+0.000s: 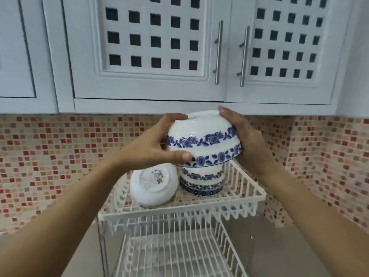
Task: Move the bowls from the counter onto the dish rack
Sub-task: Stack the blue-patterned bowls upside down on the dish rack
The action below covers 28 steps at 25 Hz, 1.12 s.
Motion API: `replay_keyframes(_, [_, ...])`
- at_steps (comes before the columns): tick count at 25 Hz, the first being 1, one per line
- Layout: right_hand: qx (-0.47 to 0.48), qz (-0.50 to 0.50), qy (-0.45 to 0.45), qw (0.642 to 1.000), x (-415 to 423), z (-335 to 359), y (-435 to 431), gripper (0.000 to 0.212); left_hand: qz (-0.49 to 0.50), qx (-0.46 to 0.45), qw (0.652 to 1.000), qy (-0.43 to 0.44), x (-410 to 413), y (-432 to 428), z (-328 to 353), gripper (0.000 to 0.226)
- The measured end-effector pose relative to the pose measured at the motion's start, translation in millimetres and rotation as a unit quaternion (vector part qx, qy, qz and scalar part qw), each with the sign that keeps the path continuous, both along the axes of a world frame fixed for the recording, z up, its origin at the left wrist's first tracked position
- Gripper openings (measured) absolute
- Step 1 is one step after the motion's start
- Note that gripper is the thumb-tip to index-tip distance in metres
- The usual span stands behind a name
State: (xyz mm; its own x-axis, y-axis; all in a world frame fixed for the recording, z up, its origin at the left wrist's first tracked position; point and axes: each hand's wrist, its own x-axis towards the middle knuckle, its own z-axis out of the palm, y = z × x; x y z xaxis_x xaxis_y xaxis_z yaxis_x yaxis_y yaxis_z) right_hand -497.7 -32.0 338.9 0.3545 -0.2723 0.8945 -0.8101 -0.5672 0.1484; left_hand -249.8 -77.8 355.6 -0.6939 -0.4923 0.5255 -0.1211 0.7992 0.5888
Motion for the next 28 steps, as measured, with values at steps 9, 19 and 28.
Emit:
replay_keyframes(9, [0.371,-0.049,0.129,0.918,-70.3,-1.8,-0.6,0.122,0.122,-0.010,0.992,-0.007,-62.1,-4.3,-35.9,0.082])
replay_keyframes(19, [0.422,-0.009,0.027,0.906,-85.0,-55.7,-49.3,0.117,0.213,-0.169,0.946,-0.175,-98.1,-29.2,-76.2,0.091])
replay_keyframes(28, [0.454,-0.013,0.035,0.890,-77.0,-74.7,-62.1,0.129,0.236,-0.196,0.923,-0.233,-99.0,-43.6,-98.7,0.092])
